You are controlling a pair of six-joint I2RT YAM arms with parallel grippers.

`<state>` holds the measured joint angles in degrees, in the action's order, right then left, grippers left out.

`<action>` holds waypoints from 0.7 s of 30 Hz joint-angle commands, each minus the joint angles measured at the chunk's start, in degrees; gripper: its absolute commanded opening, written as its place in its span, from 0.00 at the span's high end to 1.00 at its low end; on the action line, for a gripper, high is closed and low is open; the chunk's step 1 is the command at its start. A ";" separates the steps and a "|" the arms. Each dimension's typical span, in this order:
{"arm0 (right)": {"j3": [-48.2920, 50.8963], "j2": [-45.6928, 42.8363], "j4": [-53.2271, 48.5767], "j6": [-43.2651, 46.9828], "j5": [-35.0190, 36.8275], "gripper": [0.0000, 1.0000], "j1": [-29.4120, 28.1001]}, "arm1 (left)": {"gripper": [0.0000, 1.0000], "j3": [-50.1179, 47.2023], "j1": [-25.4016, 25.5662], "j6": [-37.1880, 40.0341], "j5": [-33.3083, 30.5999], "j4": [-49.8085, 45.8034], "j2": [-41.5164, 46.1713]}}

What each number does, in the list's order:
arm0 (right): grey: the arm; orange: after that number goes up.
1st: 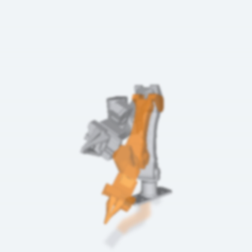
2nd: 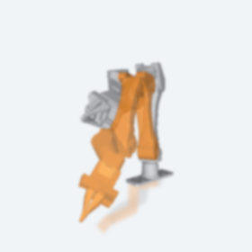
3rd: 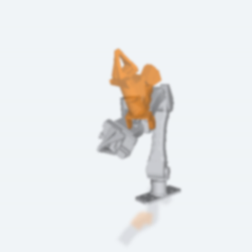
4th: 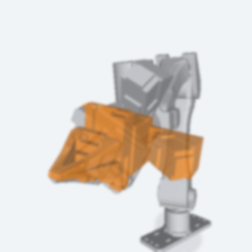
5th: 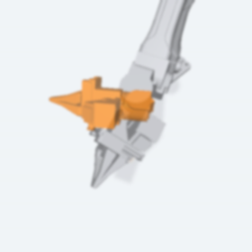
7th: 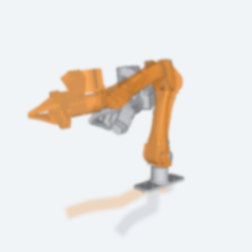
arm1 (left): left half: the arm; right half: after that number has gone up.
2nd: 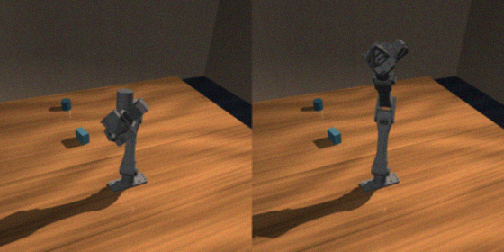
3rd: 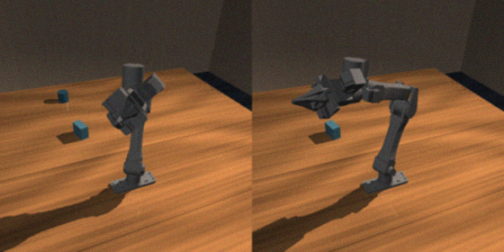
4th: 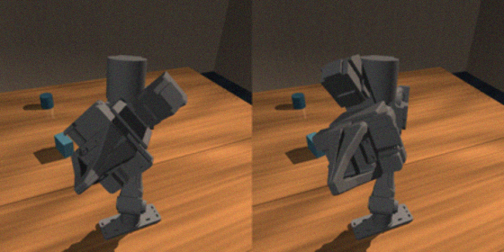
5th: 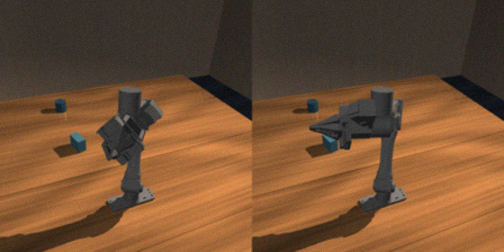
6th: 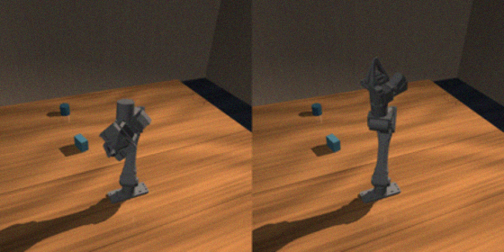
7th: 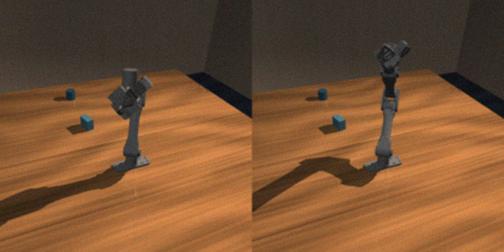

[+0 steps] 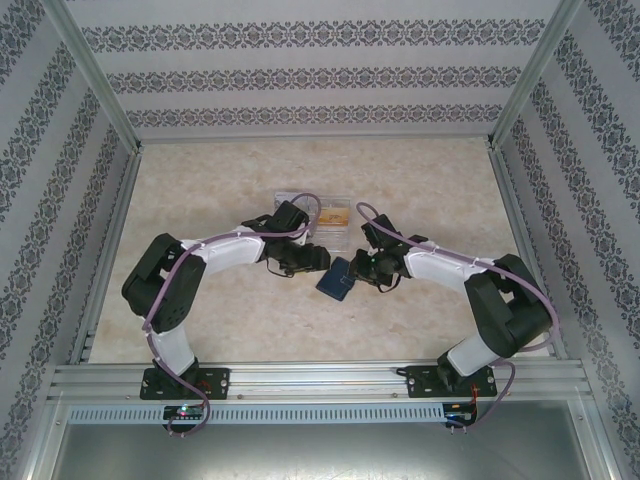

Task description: Take the credit cards out of the card holder

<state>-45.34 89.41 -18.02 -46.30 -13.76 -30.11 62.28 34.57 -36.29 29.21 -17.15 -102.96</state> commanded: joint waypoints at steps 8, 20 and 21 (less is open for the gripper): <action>2.49 1.83 -0.06 1.27 1.82 0.76 1.97 | 0.42 -0.14 2.34 -3.74 4.52 7.48 -3.12; 5.82 2.40 5.30 2.85 -5.23 0.76 3.34 | 0.46 -3.25 3.88 -11.71 6.46 16.44 -3.42; 6.17 2.23 6.00 3.04 -6.21 0.76 3.51 | 0.47 -3.66 4.16 -12.10 5.56 17.06 -3.16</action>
<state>-41.69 90.15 -11.97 -44.62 -18.57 -27.07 59.81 37.21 -45.19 35.33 -4.73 -105.93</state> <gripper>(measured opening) 0.240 0.538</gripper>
